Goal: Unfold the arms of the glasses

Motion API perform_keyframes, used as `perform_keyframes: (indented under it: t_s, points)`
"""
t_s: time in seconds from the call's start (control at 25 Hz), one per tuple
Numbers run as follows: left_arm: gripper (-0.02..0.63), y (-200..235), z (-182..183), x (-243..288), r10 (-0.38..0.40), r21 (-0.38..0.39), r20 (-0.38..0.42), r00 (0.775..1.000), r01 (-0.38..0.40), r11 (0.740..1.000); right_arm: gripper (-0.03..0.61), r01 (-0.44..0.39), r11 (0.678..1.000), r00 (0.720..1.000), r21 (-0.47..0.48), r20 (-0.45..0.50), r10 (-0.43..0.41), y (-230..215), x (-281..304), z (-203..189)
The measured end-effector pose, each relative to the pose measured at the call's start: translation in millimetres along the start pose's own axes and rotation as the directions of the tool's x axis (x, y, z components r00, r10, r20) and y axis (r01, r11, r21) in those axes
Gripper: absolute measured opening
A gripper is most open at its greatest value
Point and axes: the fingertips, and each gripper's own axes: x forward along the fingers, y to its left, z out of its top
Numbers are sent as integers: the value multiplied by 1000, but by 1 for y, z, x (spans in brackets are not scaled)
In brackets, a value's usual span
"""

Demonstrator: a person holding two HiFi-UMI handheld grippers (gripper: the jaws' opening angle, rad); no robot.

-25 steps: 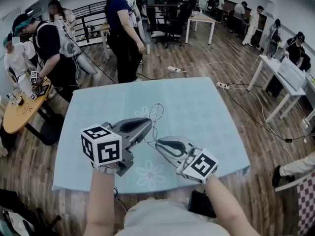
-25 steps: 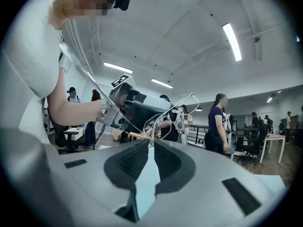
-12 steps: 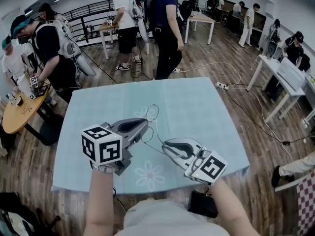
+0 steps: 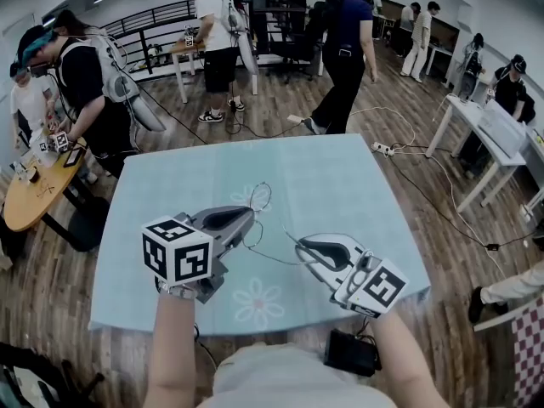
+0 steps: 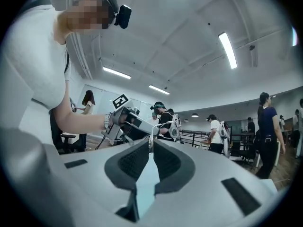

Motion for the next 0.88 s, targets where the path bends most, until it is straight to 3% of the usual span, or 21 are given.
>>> perform_keyframes:
  t_s: [0.32,0.68,0.88]
  points:
    - [18,-5,-5,3,-17,-8,-6,1000,17,1000,34,35,999,999,-7,29,-35,-14,-19,12]
    - [18,-16,-5,3,-119,-76,19,993,121,990,31,27,999,999,-37,33,-26,-16,-30,12]
    - [18,-29,-5,8,-200,-131,43,979,204,970,31,-28,998,999,-58,42,31,-12,-43,18]
